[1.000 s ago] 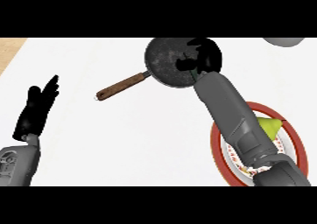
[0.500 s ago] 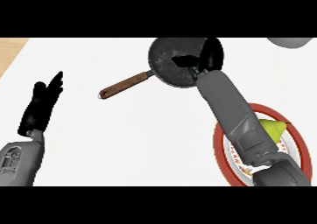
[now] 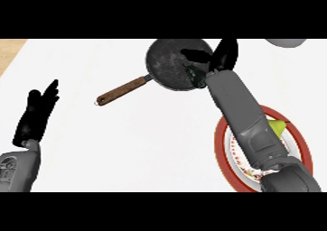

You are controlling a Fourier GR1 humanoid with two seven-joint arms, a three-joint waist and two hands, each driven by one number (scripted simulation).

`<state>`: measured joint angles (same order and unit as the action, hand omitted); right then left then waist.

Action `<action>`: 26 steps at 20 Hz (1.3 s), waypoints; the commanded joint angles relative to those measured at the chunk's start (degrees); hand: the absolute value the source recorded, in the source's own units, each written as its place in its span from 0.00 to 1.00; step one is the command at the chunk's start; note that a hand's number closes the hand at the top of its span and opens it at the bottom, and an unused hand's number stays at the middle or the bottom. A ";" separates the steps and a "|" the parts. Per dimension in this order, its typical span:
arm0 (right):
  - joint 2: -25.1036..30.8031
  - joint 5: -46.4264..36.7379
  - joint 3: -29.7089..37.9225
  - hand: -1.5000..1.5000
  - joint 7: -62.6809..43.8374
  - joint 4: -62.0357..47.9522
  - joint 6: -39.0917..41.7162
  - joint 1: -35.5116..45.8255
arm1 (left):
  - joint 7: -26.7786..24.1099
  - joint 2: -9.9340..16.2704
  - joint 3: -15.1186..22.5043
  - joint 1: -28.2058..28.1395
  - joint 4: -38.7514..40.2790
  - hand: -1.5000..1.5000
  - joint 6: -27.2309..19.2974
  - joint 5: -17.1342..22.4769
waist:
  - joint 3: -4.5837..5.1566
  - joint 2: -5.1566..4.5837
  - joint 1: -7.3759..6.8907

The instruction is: Pick the eggplant from the plate and place it in the pan

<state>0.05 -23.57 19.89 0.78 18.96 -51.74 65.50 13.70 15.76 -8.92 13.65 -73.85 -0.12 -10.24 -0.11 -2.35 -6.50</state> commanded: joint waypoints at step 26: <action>13.56 6.95 -9.81 0.00 -15.24 61.85 28.41 -45.48 | 1.47 2.60 -5.71 -6.03 -2.39 0.50 0.56 2.44 | 0.15 2.72 7.65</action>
<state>9.73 -17.51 10.93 -9.45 69.31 -28.36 26.44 14.37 17.61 -13.75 6.01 -76.56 -0.56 -8.87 0.06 0.66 1.73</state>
